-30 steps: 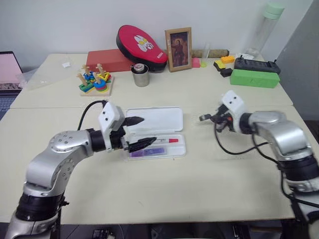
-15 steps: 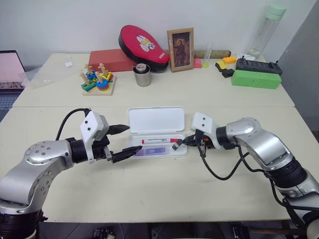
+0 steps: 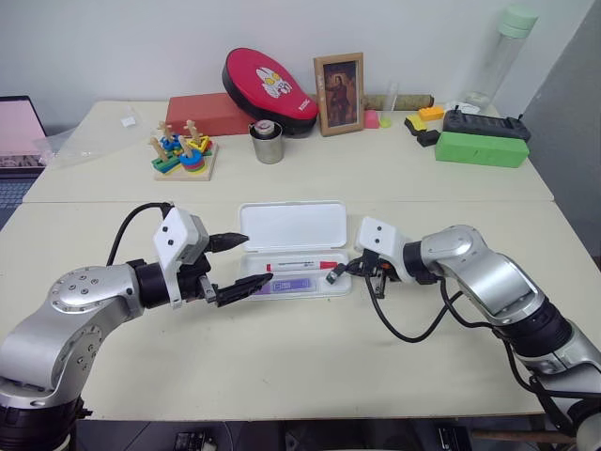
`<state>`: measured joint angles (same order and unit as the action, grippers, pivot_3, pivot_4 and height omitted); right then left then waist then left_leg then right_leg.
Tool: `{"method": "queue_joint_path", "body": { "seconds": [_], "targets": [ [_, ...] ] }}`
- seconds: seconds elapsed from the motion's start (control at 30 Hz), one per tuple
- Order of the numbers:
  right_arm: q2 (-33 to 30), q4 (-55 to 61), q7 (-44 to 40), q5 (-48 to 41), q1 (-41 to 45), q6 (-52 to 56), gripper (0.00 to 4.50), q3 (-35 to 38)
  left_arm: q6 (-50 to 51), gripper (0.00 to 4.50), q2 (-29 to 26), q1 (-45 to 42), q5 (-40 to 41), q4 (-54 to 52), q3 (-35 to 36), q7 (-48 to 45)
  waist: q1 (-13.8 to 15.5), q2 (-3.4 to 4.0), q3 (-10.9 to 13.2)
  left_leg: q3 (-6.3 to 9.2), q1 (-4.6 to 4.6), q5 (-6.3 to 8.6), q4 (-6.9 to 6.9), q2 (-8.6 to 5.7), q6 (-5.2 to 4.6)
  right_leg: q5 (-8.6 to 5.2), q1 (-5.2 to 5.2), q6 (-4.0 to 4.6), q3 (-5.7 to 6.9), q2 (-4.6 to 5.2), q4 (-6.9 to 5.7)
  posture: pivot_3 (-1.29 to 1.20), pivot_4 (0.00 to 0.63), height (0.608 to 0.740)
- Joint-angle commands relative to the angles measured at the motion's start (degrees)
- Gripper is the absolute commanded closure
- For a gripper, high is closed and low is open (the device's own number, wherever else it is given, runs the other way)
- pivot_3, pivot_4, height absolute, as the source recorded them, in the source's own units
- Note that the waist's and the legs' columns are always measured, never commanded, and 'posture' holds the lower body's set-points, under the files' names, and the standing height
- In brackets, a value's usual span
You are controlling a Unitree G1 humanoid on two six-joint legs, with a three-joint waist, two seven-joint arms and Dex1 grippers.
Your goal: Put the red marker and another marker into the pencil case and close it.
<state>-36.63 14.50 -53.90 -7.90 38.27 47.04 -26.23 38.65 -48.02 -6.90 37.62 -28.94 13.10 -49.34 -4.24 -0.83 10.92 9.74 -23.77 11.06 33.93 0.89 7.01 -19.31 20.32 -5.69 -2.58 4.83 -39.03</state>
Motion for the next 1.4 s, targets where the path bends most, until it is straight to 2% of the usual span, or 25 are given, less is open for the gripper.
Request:
{"method": "queue_joint_path", "body": {
  "seconds": [0.03,0.07,0.2,0.43,0.63,0.77,0.93,1.07,1.17,1.3,1.4],
  "targets": [
    [-0.3,2.8,-0.7,-0.3,-0.1,-0.2,4.07,0.4,-0.3,0.00,-0.1,-0.8,0.5,-1.2,-0.2,0.1,0.0,0.00,0.0,0.00,0.00,0.00,0.00,0.00,0.00,0.00,0.00,0.00,0.00,0.00,0.00,0.00,0.150,0.740],
    [-0.4,3.2,-1.0,-0.5,-0.3,-0.1,3.93,0.4,-0.3,0.00,-0.1,-0.8,0.5,-1.1,-0.2,0.1,0.0,0.00,0.0,0.00,0.00,0.00,0.00,0.00,0.00,0.00,0.00,0.00,0.00,0.00,0.00,0.00,0.150,0.740],
    [-0.8,4.1,-1.7,-0.7,-0.6,0.0,2.83,0.5,-0.4,0.00,-0.1,-1.2,0.4,-0.8,-0.5,0.1,0.0,0.00,0.0,0.00,0.00,0.00,0.00,0.00,0.00,0.00,0.00,0.00,0.00,0.00,0.00,0.00,0.150,0.740],
    [-1.4,4.6,-3.1,-2.0,0.0,-0.4,1.22,2.3,-0.4,0.00,0.1,-1.3,0.3,-0.9,-0.5,0.3,0.0,0.00,0.0,0.00,0.00,0.00,0.00,0.00,0.00,0.00,0.00,0.00,0.00,0.00,0.00,0.00,0.150,0.740],
    [1.9,0.7,-4.1,-7.8,4.8,-2.1,0.02,10.2,0.0,0.00,1.7,-1.1,0.7,-0.4,1.1,3.1,-0.1,0.00,0.0,0.00,0.00,0.00,0.00,0.00,0.00,0.00,-0.01,0.00,-0.01,0.00,-0.01,0.00,0.150,0.740],
    [8.1,-10.3,-0.3,-8.3,13.9,-3.6,0.01,13.7,0.7,0.00,5.3,-3.0,1.9,1.3,4.2,8.5,-0.6,0.01,0.0,0.00,0.05,-0.01,0.01,0.01,0.00,0.01,-0.02,0.01,-0.01,0.00,-0.06,0.00,0.150,0.740],
    [15.3,-28.4,4.4,-4.6,25.3,-6.6,0.01,13.3,1.9,0.00,9.9,-4.7,3.6,2.4,7.2,15.2,-0.7,-0.03,0.0,0.03,0.07,-0.01,0.00,0.00,0.01,0.01,-0.04,0.01,0.03,0.00,-0.03,0.00,0.150,0.740],
    [20.5,-48.3,8.3,0.9,32.9,-15.2,0.71,11.7,3.1,0.00,11.9,-4.2,5.1,0.3,8.4,18.9,-0.8,-0.03,0.0,0.01,0.04,-0.11,-0.02,0.00,0.18,0.01,0.01,0.02,0.00,0.00,-0.03,0.00,0.150,0.740],
    [23.0,-60.3,10.1,4.2,36.5,-22.0,1.49,11.3,3.2,0.00,12.4,-3.2,5.1,-1.1,8.5,20.4,-0.8,-0.03,0.0,0.02,0.04,-0.11,-0.03,0.00,0.19,0.01,0.01,0.02,0.01,0.00,-0.03,0.00,0.150,0.740],
    [24.5,-71.7,11.1,8.8,39.2,-31.3,2.55,10.1,3.3,0.00,12.6,-1.6,5.9,-3.3,8.8,21.7,-0.8,-0.03,0.0,0.01,0.03,-0.12,-0.03,0.00,0.19,0.02,0.04,0.02,0.00,0.00,-0.05,0.00,0.150,0.740],
    [25.2,-76.9,10.4,10.6,40.3,-35.1,3.17,10.1,3.3,0.00,12.6,-1.0,6.3,-4.0,8.8,22.4,-0.9,-0.02,0.0,0.00,0.02,-0.12,-0.03,-0.01,0.20,0.02,0.05,0.02,-0.01,0.00,-0.04,0.00,0.150,0.740]
  ]
}}
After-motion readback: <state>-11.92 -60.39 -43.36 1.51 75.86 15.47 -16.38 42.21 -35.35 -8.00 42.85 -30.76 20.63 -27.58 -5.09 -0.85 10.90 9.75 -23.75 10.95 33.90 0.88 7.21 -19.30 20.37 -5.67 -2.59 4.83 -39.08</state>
